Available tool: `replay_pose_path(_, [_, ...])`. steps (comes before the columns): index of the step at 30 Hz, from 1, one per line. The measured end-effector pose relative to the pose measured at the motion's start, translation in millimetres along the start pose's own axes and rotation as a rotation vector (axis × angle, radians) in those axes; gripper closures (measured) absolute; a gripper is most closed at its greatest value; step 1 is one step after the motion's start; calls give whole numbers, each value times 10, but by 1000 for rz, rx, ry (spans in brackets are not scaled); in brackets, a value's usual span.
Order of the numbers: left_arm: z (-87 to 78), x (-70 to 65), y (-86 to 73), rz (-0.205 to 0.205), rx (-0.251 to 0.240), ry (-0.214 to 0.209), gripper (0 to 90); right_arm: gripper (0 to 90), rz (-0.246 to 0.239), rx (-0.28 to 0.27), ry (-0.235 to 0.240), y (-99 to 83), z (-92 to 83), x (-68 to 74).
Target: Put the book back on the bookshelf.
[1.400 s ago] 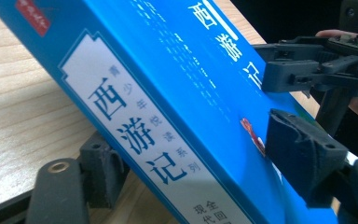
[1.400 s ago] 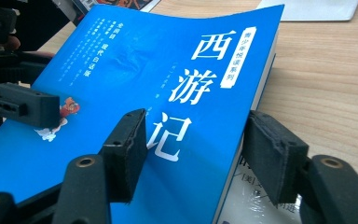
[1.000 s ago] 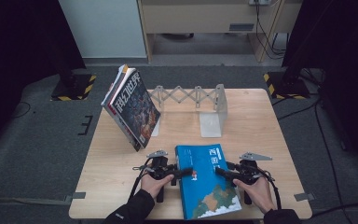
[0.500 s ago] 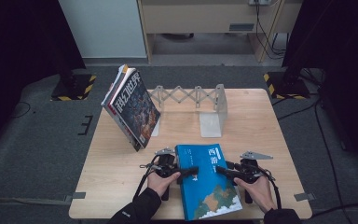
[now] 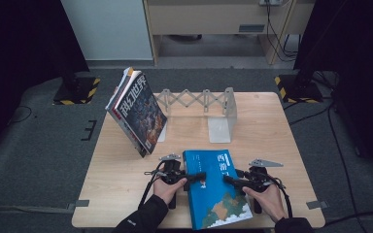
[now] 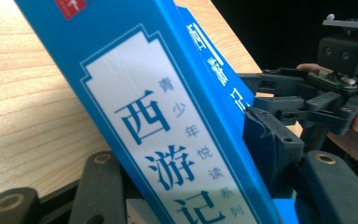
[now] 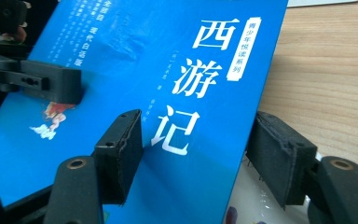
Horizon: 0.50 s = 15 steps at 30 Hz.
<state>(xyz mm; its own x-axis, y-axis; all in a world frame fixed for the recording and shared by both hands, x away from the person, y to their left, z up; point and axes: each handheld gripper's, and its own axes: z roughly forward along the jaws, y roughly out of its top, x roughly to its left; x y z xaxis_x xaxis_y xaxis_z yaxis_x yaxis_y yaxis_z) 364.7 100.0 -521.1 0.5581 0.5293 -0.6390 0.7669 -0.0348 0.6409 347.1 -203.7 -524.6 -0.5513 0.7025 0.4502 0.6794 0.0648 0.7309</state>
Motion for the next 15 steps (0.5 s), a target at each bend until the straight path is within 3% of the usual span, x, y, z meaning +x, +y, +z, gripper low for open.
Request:
replay_pose_path(5, [-28, -95, 83, 30, 4, 6, 480, 379, -12, -1, -8, 34, -16, 12])
replay_pose_path(8, [-60, -168, 143, 51, -13, 9, 500, 411, -9, -36, 0, 53, -38, 2])
replay_pose_path(11, [-65, -228, 158, 41, -43, 17, 519, 456, 2, -69, 9, 76, -84, -11])
replay_pose_path(15, [-33, -239, 168, 22, -44, 30, 517, 462, 0, -80, 3, 75, -92, -17])
